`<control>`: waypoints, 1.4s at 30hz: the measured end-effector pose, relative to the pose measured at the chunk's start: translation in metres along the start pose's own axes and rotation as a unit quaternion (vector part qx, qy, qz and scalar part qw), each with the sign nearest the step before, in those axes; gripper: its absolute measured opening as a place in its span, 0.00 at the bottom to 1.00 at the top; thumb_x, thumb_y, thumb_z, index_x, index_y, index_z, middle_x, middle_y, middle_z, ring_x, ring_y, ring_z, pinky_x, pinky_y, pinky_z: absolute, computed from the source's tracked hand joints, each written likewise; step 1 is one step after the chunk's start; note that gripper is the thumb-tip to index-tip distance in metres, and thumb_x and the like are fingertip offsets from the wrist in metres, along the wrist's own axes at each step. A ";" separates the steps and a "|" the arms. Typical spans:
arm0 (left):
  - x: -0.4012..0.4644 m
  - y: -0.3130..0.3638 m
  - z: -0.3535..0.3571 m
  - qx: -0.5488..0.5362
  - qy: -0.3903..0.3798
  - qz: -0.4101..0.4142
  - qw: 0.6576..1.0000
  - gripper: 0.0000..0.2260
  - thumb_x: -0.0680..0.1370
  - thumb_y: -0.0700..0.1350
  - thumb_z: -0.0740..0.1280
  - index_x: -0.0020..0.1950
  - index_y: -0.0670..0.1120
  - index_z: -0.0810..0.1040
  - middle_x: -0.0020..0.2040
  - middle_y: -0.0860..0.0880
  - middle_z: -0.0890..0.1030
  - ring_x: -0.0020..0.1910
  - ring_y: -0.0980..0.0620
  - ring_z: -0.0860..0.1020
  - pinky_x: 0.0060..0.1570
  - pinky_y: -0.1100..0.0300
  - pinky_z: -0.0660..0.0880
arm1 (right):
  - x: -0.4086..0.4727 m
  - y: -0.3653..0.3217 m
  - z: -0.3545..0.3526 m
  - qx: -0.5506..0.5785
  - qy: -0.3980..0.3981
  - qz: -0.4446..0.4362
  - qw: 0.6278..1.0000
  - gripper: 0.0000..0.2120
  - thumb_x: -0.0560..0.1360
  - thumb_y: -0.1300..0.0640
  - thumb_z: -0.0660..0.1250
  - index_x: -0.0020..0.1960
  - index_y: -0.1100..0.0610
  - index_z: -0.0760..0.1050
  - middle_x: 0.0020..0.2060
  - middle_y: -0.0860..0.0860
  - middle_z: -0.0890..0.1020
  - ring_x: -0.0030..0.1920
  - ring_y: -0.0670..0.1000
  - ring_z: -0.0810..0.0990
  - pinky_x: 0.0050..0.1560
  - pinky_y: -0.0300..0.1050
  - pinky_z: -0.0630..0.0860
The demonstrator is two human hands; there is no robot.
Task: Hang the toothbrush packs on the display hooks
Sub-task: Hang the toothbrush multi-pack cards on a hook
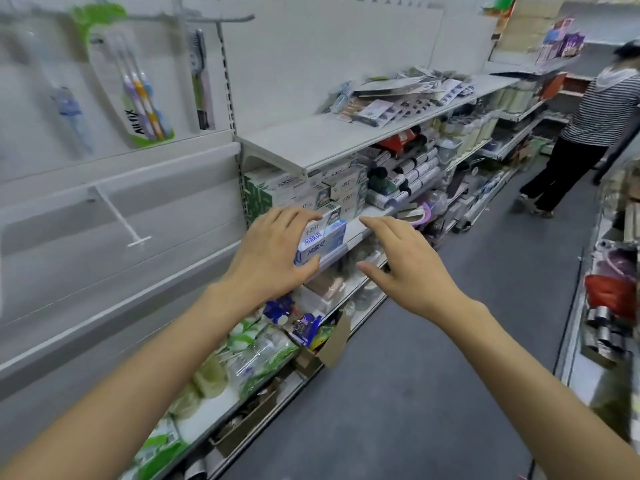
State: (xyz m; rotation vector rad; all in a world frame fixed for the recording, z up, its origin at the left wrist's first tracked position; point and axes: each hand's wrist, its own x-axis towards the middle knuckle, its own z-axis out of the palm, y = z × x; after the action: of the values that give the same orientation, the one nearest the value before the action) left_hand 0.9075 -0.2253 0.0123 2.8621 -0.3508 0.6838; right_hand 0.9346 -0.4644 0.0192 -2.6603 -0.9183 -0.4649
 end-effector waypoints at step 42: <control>0.557 -0.003 0.246 -0.023 0.091 -0.199 0.976 0.20 0.78 0.50 0.67 0.69 0.55 0.71 0.68 0.54 0.74 0.67 0.51 0.70 0.59 0.52 0.71 | 0.437 0.560 0.029 0.028 0.064 -0.081 0.994 0.28 0.77 0.53 0.69 0.74 0.57 0.66 0.70 0.55 0.72 0.70 0.58 0.68 0.70 0.56 0.68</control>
State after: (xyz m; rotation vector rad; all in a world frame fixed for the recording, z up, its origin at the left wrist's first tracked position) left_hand 1.4945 -0.3815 0.0534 2.6748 0.2259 0.8290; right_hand 1.6213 -0.6403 0.0718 -2.4851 -1.0968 -0.6289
